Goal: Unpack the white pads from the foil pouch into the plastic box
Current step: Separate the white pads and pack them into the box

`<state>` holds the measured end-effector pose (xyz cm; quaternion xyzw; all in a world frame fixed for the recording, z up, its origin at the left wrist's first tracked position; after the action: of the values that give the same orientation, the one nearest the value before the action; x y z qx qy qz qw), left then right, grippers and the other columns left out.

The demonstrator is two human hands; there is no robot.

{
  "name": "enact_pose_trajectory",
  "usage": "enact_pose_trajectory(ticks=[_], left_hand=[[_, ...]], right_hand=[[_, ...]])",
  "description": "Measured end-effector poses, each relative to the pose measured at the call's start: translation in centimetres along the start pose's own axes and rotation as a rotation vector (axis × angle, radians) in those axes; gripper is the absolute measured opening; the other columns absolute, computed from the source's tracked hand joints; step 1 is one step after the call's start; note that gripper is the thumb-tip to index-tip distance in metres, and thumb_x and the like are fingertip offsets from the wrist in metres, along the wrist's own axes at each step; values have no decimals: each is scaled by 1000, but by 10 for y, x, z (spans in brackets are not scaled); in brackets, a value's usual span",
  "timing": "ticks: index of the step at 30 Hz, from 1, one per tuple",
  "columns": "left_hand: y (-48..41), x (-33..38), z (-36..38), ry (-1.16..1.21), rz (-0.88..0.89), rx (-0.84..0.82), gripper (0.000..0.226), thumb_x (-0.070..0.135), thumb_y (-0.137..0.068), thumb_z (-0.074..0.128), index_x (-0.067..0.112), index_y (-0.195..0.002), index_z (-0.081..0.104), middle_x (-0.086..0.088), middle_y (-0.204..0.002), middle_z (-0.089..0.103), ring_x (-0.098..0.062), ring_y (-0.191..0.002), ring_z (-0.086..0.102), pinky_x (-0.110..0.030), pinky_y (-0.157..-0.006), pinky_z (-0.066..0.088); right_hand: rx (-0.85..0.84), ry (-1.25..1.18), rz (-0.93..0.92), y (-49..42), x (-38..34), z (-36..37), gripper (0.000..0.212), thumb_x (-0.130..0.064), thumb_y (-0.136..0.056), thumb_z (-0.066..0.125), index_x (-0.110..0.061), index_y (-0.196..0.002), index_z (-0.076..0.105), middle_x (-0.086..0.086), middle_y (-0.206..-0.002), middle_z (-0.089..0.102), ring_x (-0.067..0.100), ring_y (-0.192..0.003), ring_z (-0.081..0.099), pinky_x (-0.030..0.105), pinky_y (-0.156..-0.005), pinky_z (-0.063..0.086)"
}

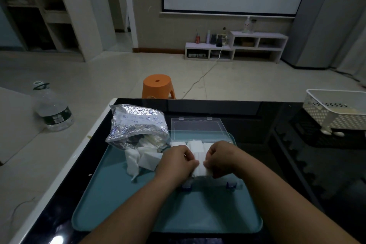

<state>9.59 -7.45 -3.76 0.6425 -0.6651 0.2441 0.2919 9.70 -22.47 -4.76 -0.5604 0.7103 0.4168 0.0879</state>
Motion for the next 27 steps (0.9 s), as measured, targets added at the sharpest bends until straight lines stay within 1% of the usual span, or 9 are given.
enact_pose_trajectory(ticks=[2,6,8,10,12,15,20,25,27], left_hand=[[0,0,2,-21,0,-21,21,32,-77,75,27,-65,58,10,-74,66,-12,-76,65,-35,-76,56],[0,2,7,-99,22,-46,11,29,-79,72,24,-72,63,5,-84,70,-14,-84,65,-34,-80,55],[2,4,10,-151,46,-45,5,27,-82,68,22,-82,69,1,-93,71,-16,-91,64,-30,-82,53],[3,4,12,-194,65,-29,9,27,-84,66,21,-89,70,0,-97,70,-18,-94,63,-29,-81,52],[5,6,12,-242,91,-7,10,25,-84,64,21,-92,70,-1,-99,69,-20,-95,62,-29,-79,50],[5,4,11,-226,88,16,11,20,-83,62,23,-93,65,-2,-98,67,-21,-92,61,-31,-78,51],[2,2,15,-174,81,-80,22,32,-80,72,25,-101,70,3,-98,70,-14,-93,64,-23,-80,48],[1,2,18,-234,79,-139,29,32,-78,75,25,-107,73,1,-106,72,-15,-99,64,-24,-88,50],[0,2,19,-257,77,-142,28,32,-79,74,25,-107,74,0,-108,71,-16,-101,64,-26,-90,49]], right_hand=[[3,-18,12,-1,1,1,10,-3,-85,67,-9,-82,61,9,-81,64,19,-68,65,29,-67,61],[-2,83,1,-1,-2,4,11,-6,-85,66,-9,-95,64,4,-78,64,11,-58,62,18,-48,51],[-2,122,-13,-2,-3,7,11,-8,-86,66,-11,-95,64,1,-75,62,9,-56,59,17,-45,46],[2,167,-33,-3,-5,10,8,-12,-87,66,-12,-95,65,4,-83,66,13,-66,62,21,-56,51],[20,223,-47,-2,-6,13,10,-19,-88,67,-11,-94,67,9,-96,70,20,-83,64,30,-75,54],[46,300,-62,-2,-7,15,21,-28,-88,69,-10,-100,68,9,-101,70,22,-95,66,37,-87,55],[13,343,-42,-6,-7,14,20,-23,-86,71,-9,-99,74,11,-100,72,25,-95,69,40,-89,57],[-12,268,-43,-6,-3,8,25,-8,-81,70,-13,-105,73,-1,-85,67,15,-77,65,28,-80,57],[-29,325,-44,-6,-3,12,23,-11,-83,71,-11,-106,73,4,-96,70,20,-88,68,32,-86,57]])
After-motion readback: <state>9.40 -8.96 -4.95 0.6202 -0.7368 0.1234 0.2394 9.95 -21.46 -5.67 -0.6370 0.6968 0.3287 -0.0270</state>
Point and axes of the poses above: each hand's wrist, its own y-axis away from the middle knuckle, its own z-axis out of the palm, x = y × z, the point moved 9 cm from there along -y, towards the middle knuckle
